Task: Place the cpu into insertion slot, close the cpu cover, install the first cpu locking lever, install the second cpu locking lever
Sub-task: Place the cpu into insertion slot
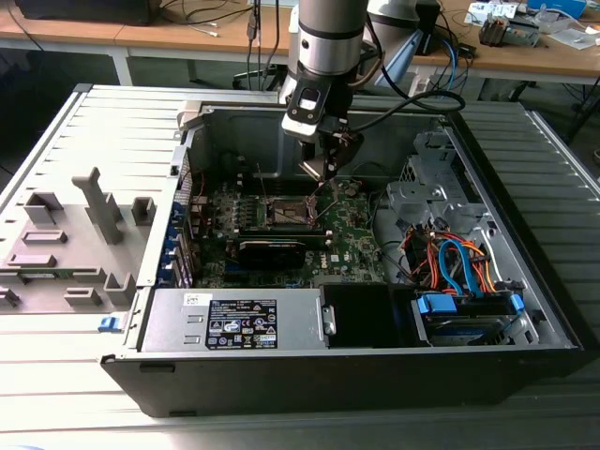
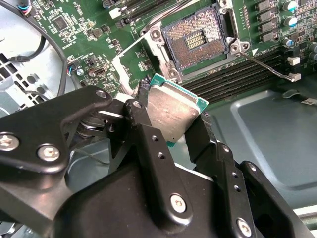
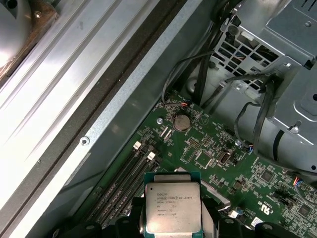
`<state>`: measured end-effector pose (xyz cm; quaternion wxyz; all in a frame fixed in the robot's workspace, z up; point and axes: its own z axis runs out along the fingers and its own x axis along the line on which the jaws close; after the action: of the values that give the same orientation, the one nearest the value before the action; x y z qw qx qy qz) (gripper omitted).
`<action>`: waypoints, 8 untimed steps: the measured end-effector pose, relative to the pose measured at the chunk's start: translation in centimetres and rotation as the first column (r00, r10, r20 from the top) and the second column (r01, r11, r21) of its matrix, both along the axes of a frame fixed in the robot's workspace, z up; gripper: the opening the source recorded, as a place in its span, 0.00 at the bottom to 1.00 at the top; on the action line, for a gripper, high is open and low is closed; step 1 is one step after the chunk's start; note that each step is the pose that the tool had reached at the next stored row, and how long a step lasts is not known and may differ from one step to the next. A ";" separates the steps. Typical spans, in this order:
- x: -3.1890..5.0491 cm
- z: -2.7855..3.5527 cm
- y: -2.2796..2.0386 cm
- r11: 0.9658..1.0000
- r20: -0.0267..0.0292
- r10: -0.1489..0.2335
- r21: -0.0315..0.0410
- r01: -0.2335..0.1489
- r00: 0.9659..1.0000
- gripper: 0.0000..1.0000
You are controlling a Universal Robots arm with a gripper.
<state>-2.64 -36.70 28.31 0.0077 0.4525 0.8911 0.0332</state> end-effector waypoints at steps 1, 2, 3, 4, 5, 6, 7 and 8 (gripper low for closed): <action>0.00 -0.01 0.00 1.000 0.000 -0.002 0.000 0.002 1.000 0.55; 0.00 -0.02 0.00 1.000 0.000 -0.003 0.000 0.003 1.000 0.55; 0.00 -0.02 0.00 1.000 0.000 -0.003 0.000 0.003 1.000 0.55; 0.00 -0.02 0.00 1.000 0.000 -0.004 0.000 0.004 1.000 0.55; 0.00 -0.04 0.00 1.000 0.000 -0.005 0.000 0.005 1.000 0.55; 0.00 -0.04 0.00 1.000 0.000 -0.005 0.000 0.005 1.000 0.55; 0.00 -0.04 0.00 1.000 0.000 -0.005 0.000 0.005 1.000 0.55; 0.00 -0.04 0.00 1.000 0.000 -0.006 0.000 0.006 1.000 0.55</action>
<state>-2.64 -36.69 28.28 0.0079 0.4550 0.8898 0.0331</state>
